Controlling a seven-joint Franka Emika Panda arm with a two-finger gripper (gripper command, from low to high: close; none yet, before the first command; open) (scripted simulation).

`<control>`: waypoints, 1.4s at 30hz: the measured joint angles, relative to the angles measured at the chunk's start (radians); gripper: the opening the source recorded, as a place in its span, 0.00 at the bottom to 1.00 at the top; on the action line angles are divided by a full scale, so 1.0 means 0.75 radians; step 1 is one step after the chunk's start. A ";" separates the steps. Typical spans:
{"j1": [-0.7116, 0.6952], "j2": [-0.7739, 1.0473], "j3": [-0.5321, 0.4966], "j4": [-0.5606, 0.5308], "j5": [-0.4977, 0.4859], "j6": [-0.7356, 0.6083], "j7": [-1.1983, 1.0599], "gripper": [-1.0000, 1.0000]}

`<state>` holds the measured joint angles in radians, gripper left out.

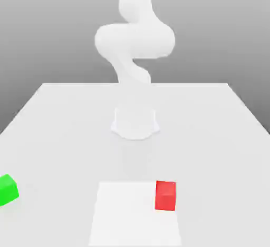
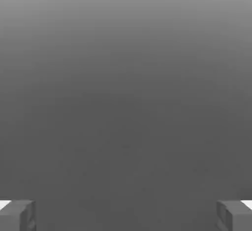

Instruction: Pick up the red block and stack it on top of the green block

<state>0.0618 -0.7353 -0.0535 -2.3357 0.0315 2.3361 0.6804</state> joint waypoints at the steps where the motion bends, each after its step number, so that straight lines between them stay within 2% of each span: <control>1: 0.037 0.038 -0.030 -0.021 0.016 0.021 -0.067 0.50; 9: 0.289 0.330 -0.215 -0.173 0.138 0.173 -0.570 0.50; 17: 0.480 0.622 -0.310 -0.322 0.230 0.323 -1.045 0.50; 24: 0.558 0.849 -0.312 -0.456 0.211 0.463 -1.390 0.50; 31: 0.576 1.009 -0.312 -0.568 0.001 0.605 -1.548 0.50; 37: 0.571 1.129 -0.290 -0.546 0.076 0.707 -1.624 0.50; 42: 0.511 1.250 -0.201 -0.530 0.198 0.804 -1.712 0.50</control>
<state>0.4447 0.2019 -0.2045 -2.7334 0.1798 2.9390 -0.6039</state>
